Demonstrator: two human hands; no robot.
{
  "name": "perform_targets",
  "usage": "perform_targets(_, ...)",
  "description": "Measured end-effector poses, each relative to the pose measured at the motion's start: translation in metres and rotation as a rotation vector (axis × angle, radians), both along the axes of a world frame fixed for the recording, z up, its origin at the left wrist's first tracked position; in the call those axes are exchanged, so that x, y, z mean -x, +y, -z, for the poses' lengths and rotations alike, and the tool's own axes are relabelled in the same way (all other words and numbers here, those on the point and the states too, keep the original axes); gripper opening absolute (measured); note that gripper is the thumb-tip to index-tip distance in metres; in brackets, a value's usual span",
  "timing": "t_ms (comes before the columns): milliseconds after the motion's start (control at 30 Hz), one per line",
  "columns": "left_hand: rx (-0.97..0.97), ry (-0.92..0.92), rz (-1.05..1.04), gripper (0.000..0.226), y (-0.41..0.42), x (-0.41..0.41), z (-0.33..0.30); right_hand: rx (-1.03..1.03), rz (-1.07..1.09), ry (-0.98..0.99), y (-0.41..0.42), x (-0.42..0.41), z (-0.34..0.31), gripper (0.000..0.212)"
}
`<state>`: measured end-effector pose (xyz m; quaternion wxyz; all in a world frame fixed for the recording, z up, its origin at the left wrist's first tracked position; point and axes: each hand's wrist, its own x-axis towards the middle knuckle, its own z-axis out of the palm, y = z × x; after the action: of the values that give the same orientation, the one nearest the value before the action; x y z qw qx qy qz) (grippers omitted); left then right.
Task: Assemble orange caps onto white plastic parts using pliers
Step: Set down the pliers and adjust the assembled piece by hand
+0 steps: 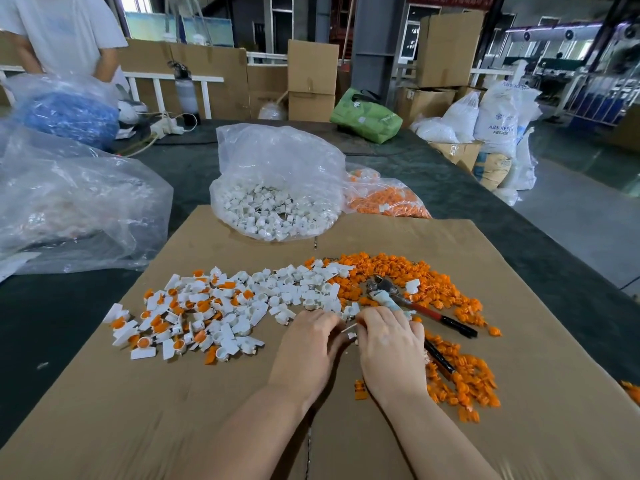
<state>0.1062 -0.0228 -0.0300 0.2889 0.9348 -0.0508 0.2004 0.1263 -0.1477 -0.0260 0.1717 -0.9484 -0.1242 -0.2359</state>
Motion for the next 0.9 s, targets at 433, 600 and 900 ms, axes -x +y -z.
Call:
perform_targets(433,0.221,0.059,-0.057,0.018,0.006,0.003,-0.007,-0.269,-0.224,-0.051,-0.003,0.003,-0.005,0.015)
perform_targets(600,0.328,0.077,-0.060,0.012,0.005,0.004,-0.007,-0.316,-0.257,-0.055,-0.003,0.007,-0.007,0.014)
perform_targets(900,0.401,0.158,-0.086,0.015,0.007,0.004,-0.007,-0.324,-0.262,-0.028,-0.003,0.010,-0.010,0.003)
